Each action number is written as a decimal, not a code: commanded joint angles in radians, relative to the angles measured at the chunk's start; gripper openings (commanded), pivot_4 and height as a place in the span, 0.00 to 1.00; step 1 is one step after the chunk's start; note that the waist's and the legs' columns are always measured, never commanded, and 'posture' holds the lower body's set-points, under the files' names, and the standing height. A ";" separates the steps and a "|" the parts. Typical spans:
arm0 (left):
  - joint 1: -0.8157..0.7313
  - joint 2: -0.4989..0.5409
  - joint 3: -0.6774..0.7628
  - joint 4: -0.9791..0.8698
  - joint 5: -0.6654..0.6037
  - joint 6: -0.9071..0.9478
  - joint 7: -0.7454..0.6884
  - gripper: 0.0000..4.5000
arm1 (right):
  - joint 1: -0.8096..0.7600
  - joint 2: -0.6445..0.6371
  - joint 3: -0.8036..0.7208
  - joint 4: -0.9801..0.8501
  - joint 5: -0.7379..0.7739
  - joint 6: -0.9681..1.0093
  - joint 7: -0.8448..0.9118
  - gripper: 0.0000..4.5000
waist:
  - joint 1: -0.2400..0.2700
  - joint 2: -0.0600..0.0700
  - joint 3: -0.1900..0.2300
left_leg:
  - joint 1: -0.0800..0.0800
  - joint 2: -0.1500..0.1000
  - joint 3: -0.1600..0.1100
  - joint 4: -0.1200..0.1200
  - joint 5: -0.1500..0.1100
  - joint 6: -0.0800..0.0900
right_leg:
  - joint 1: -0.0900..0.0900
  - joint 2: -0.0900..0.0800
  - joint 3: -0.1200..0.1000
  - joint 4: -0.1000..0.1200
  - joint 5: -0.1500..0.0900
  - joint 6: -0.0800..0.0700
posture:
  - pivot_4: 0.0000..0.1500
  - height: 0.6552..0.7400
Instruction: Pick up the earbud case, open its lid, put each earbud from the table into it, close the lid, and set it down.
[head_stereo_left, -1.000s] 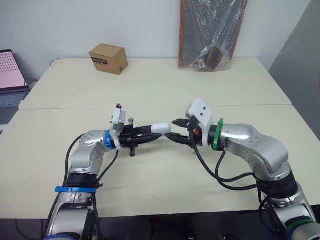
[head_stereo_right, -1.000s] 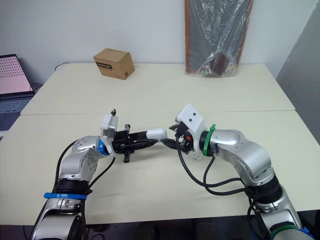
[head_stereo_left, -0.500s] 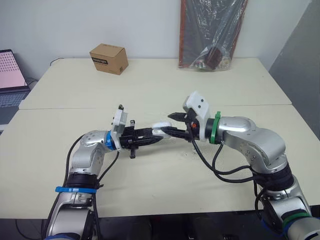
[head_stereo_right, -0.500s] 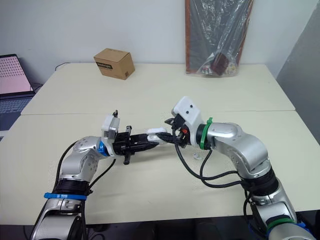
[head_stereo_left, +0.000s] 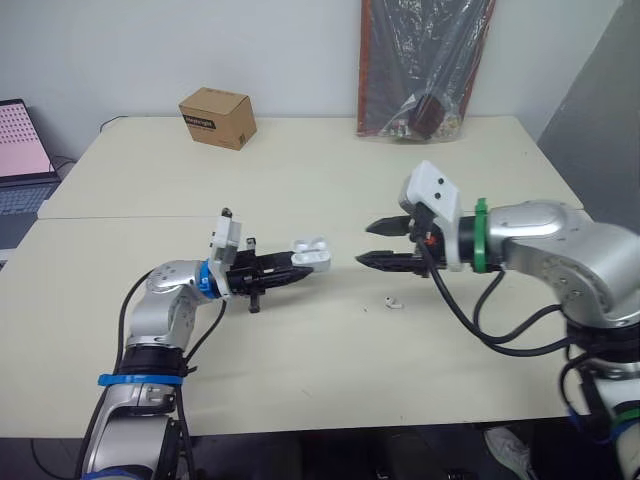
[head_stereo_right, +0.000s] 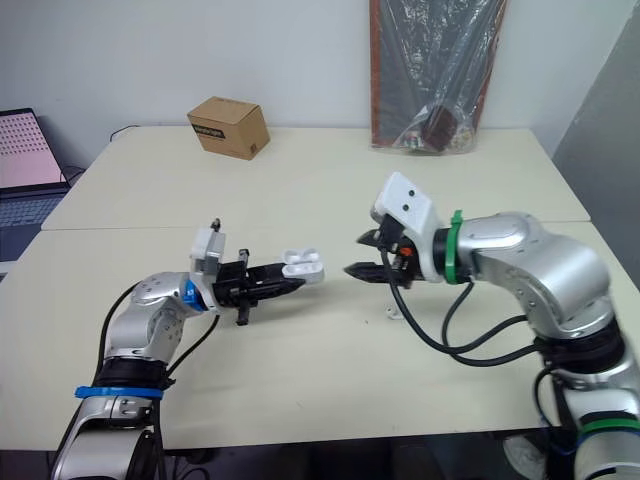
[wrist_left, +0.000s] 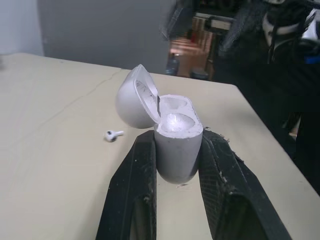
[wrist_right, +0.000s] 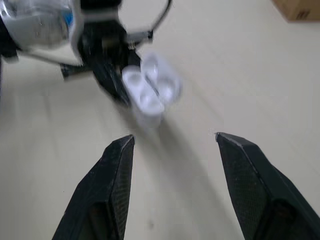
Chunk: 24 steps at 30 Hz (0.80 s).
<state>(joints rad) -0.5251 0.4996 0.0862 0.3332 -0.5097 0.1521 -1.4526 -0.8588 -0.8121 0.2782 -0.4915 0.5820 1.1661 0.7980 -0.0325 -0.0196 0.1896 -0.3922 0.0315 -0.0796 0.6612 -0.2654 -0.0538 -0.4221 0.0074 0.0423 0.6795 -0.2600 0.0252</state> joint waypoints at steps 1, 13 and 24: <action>-0.036 0.009 0.027 -0.003 -0.017 -0.020 0.004 0.19 | -0.016 -0.062 0.156 -0.021 -0.090 -0.015 0.044 0.59 | 0.000 0.000 0.000 | 0.000 0.000 0.000 0.000 0.000 0.000 | 0.000 0.000 0.000 0.000 -0.001 0.001 | 1.00 1.00; -0.032 -0.007 0.014 -0.095 -0.035 0.021 0.045 0.19 | -0.126 0.040 0.555 0.192 -0.310 0.110 0.051 0.59 | -0.002 0.000 0.000 | -0.001 0.000 0.001 0.001 0.000 0.000 | -0.001 0.000 0.001 0.001 0.001 -0.002 | 1.00 1.00; -0.004 -0.009 0.015 -0.142 -0.052 0.041 0.067 0.19 | -0.179 0.072 0.584 0.272 -0.361 0.098 0.094 0.59 | -0.001 0.000 0.000 | -0.001 0.000 0.000 0.001 0.000 0.000 | -0.001 0.000 0.001 0.000 0.001 -0.001 | 1.00 1.00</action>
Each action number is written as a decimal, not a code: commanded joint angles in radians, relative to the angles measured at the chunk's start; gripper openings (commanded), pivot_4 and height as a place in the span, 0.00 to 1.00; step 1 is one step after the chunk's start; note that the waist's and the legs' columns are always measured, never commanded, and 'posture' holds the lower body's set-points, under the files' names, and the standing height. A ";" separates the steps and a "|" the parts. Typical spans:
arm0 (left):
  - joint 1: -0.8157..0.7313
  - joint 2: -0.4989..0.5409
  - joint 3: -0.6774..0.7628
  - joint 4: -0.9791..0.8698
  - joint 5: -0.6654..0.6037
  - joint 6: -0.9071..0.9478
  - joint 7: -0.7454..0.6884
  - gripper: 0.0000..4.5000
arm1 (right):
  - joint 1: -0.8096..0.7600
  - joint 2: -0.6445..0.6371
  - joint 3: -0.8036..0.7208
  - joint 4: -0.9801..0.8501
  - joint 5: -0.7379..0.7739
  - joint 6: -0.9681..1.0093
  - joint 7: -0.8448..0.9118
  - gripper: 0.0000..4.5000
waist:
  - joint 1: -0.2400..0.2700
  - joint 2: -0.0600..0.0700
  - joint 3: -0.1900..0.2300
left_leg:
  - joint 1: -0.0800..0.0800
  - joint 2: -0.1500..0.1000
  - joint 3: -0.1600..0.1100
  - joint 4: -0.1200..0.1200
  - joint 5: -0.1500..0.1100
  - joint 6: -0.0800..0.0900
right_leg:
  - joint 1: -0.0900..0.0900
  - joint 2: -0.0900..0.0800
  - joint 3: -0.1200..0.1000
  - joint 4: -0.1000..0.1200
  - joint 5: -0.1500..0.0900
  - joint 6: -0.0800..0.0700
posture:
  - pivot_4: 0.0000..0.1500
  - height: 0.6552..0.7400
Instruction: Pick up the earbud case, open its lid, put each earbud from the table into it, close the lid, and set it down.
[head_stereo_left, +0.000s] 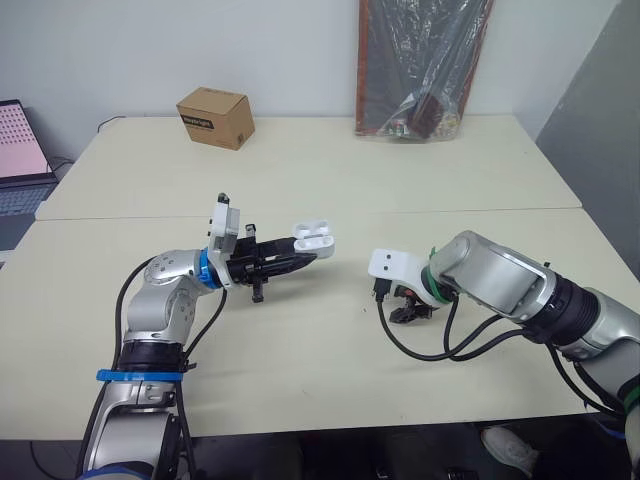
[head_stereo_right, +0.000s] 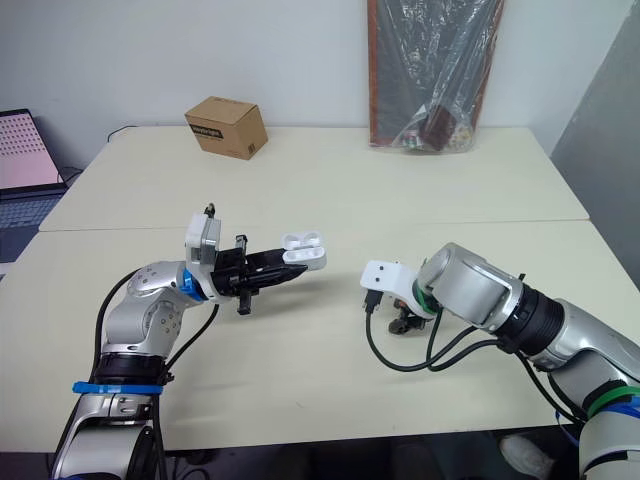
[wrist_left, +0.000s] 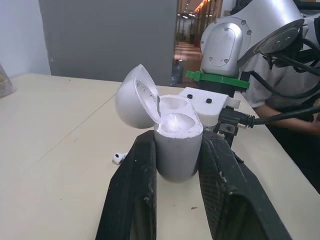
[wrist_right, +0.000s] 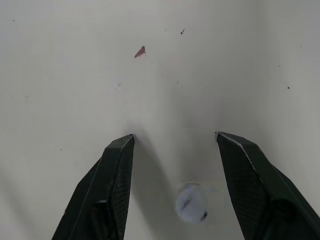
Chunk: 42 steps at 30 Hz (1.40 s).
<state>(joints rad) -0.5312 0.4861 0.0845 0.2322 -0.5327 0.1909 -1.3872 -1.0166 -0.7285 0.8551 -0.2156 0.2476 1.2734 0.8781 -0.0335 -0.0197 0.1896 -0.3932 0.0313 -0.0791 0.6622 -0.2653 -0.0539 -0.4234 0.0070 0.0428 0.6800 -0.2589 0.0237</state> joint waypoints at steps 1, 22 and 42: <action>0.004 0.006 0.017 -0.042 -0.030 0.003 0.001 0.19 | -0.021 -0.014 0.008 -0.004 -0.030 -0.012 0.018 0.59 | 0.000 0.000 0.000 | 0.000 0.000 0.000 0.000 0.000 0.000 | 0.000 0.000 0.000 0.000 0.000 0.000 | 1.00 1.00; 0.004 -0.016 -0.001 -0.004 -0.025 -0.018 -0.011 0.19 | -0.095 -0.052 -0.136 0.119 -0.039 -0.035 0.128 0.59 | 0.000 0.000 0.000 | 0.000 0.000 0.000 0.000 0.000 0.000 | 0.000 0.000 0.000 0.000 0.000 0.000 | 1.00 1.00; 0.017 -0.021 -0.001 0.022 -0.024 -0.037 -0.028 0.19 | 0.081 -0.141 -0.177 -0.173 0.060 0.169 -0.002 0.59 | 0.001 0.000 0.000 | -0.001 0.000 0.000 0.000 0.000 0.000 | 0.000 0.000 0.000 0.000 -0.001 0.001 | 1.00 1.00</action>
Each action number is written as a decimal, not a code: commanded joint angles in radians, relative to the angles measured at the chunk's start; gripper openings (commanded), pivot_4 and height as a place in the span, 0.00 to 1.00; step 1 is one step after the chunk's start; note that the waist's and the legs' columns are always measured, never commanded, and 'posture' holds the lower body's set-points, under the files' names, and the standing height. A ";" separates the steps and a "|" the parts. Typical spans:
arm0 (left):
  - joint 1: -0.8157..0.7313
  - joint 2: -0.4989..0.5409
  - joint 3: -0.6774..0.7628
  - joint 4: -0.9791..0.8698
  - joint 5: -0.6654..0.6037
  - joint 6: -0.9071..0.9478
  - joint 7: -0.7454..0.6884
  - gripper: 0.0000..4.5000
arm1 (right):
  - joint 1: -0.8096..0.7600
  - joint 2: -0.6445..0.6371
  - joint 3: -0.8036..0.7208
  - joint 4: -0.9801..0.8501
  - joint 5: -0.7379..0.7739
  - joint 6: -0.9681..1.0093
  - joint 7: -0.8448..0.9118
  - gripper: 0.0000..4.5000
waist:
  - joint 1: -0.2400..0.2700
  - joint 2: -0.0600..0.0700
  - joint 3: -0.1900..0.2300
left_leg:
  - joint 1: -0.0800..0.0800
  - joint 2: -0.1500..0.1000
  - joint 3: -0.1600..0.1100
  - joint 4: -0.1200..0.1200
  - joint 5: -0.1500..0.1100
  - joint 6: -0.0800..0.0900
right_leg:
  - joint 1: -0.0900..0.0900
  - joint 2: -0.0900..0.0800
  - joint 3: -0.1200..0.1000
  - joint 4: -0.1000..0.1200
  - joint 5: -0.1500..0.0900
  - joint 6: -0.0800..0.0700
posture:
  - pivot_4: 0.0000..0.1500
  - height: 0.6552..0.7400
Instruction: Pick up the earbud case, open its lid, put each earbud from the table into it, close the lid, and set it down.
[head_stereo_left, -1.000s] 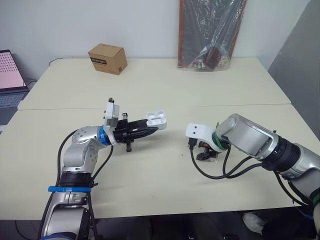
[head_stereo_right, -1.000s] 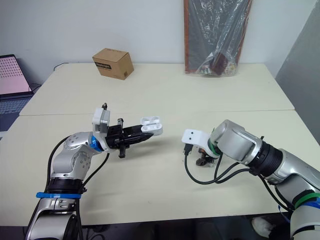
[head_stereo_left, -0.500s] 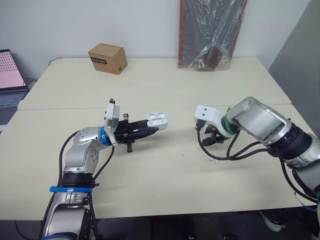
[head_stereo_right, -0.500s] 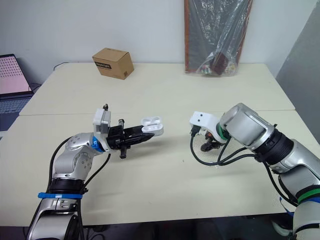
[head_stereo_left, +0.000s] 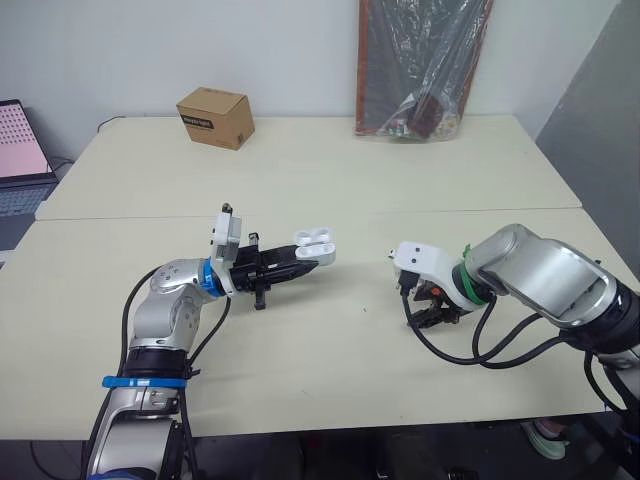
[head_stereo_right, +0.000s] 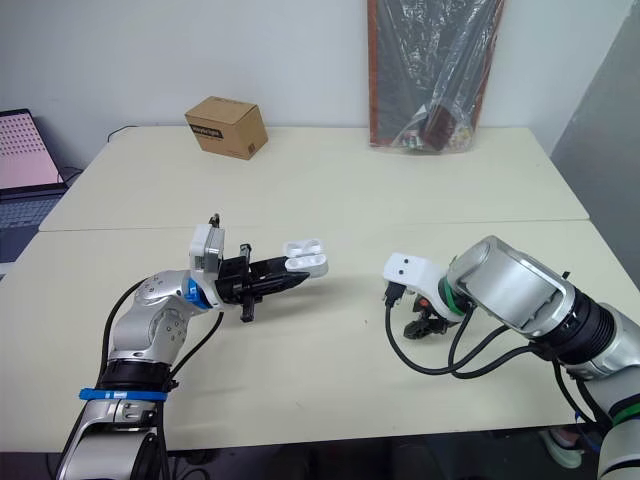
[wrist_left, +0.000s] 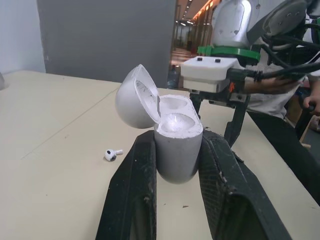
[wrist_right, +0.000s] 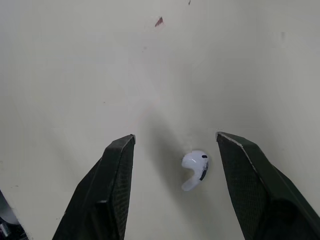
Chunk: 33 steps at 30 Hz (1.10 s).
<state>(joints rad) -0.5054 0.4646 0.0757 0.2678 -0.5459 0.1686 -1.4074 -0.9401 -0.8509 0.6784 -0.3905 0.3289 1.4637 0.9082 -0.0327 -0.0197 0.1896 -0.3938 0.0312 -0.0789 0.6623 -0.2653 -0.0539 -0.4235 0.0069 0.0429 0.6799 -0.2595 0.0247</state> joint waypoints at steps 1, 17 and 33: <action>-0.011 0.000 0.008 -0.011 -0.010 -0.015 -0.008 0.19 | 0.009 -0.024 0.006 0.004 -0.024 -0.028 -0.039 0.59 | 0.000 0.000 0.000 | 0.000 0.000 0.000 0.000 0.000 0.000 | 0.000 0.000 0.000 0.000 0.000 0.000 | 1.00 1.00; -0.010 0.005 0.011 -0.008 -0.011 -0.016 -0.006 0.19 | 0.013 -0.061 0.073 0.090 -0.092 -0.130 -0.064 0.59 | 0.000 0.000 0.000 | 0.000 0.000 0.000 0.000 0.000 0.000 | 0.000 0.000 0.000 0.000 0.000 0.000 | 1.00 1.00; -0.008 0.003 0.012 -0.013 -0.010 -0.019 0.001 0.19 | -0.015 -0.055 0.072 0.133 -0.146 -0.175 -0.006 0.59 | -0.001 0.000 0.000 | 0.000 0.000 0.000 0.000 0.000 0.000 | 0.000 0.000 0.000 0.000 0.000 -0.001 | 1.00 1.00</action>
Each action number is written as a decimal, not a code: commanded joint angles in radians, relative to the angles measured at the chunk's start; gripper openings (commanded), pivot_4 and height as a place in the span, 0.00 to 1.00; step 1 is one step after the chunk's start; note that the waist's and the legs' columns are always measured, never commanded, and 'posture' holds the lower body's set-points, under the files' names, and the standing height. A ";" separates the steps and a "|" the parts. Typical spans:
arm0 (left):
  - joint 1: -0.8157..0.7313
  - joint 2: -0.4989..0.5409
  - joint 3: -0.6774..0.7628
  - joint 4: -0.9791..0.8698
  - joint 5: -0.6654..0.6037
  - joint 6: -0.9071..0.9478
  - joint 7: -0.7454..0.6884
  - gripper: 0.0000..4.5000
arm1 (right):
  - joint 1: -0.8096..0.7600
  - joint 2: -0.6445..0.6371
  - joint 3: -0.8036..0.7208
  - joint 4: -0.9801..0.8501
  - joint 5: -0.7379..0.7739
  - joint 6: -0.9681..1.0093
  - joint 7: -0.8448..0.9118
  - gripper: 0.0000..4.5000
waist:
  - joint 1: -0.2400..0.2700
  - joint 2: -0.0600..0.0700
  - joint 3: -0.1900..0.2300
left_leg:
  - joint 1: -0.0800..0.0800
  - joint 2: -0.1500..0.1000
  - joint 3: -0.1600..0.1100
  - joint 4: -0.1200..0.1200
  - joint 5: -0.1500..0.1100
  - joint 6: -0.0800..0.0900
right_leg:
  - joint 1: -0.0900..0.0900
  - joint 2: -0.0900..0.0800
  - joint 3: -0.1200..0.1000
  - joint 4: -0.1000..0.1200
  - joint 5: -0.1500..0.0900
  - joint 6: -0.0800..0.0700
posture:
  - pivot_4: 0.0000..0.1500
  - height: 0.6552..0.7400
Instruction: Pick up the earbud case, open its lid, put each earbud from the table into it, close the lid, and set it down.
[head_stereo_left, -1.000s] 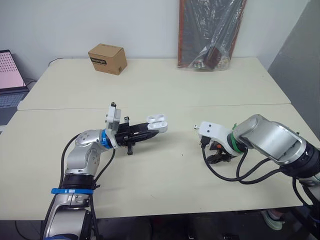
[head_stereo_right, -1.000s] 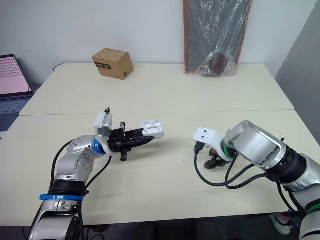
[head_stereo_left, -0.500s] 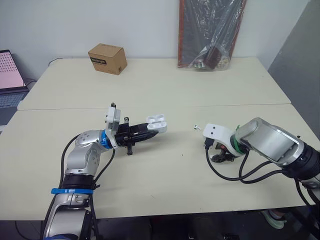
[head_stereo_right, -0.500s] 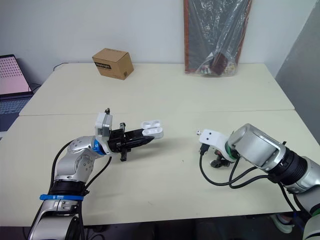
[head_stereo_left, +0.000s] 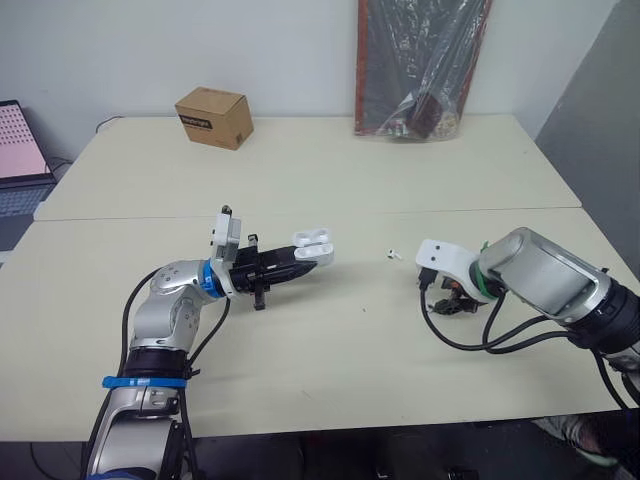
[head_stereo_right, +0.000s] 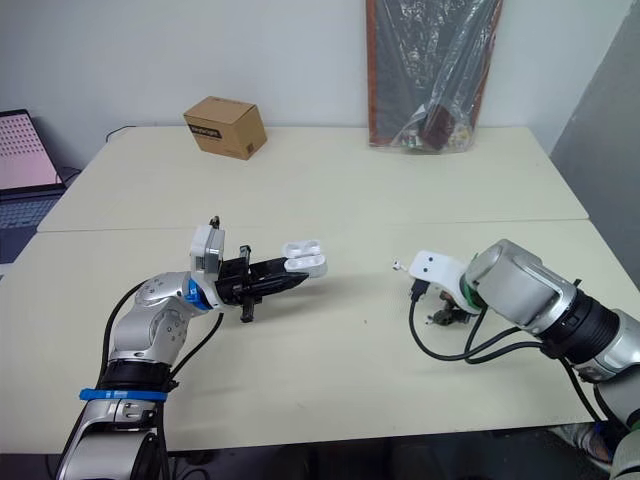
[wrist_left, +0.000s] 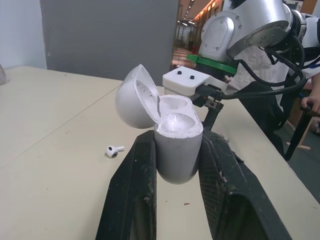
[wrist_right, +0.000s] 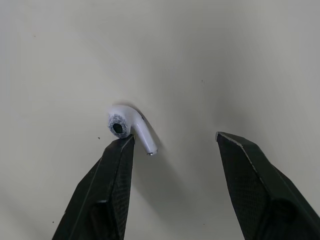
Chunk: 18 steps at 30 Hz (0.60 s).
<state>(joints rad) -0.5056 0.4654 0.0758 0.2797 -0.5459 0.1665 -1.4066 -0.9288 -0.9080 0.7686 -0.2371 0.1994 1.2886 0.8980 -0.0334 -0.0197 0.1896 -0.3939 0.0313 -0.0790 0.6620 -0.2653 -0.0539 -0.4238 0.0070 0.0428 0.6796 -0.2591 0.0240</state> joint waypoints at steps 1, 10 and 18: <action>-0.007 0.002 0.012 -0.025 -0.010 -0.016 0.001 0.19 | -0.026 0.004 -0.018 -0.017 -0.019 -0.001 0.004 0.59 | 0.000 0.000 0.000 | 0.000 0.000 0.000 0.000 0.000 0.000 | 0.000 0.000 0.000 0.000 0.000 0.000 | 1.00 1.00; -0.003 0.002 0.012 -0.034 -0.010 -0.014 0.007 0.19 | -0.043 0.010 -0.016 -0.019 -0.021 -0.001 0.025 0.59 | 0.001 0.000 0.000 | 0.000 0.000 0.000 0.000 0.000 0.000 | 0.000 0.000 0.000 0.000 0.000 0.000 | 1.00 1.00; -0.002 0.001 0.010 -0.036 -0.009 -0.014 0.010 0.19 | -0.066 -0.001 -0.015 0.007 -0.042 -0.024 0.050 0.59 | 0.001 0.000 0.000 | 0.000 0.000 0.000 0.000 0.000 0.000 | 0.000 0.000 0.000 0.000 0.000 0.000 | 1.00 1.00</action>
<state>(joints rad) -0.5053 0.4654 0.0758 0.2794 -0.5459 0.1664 -1.4027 -0.9651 -0.8948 0.7687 -0.2242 0.1760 1.2744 0.9380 -0.0328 -0.0197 0.1896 -0.3939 0.0312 -0.0790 0.6622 -0.2653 -0.0539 -0.4238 0.0069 0.0427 0.6796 -0.2590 0.0240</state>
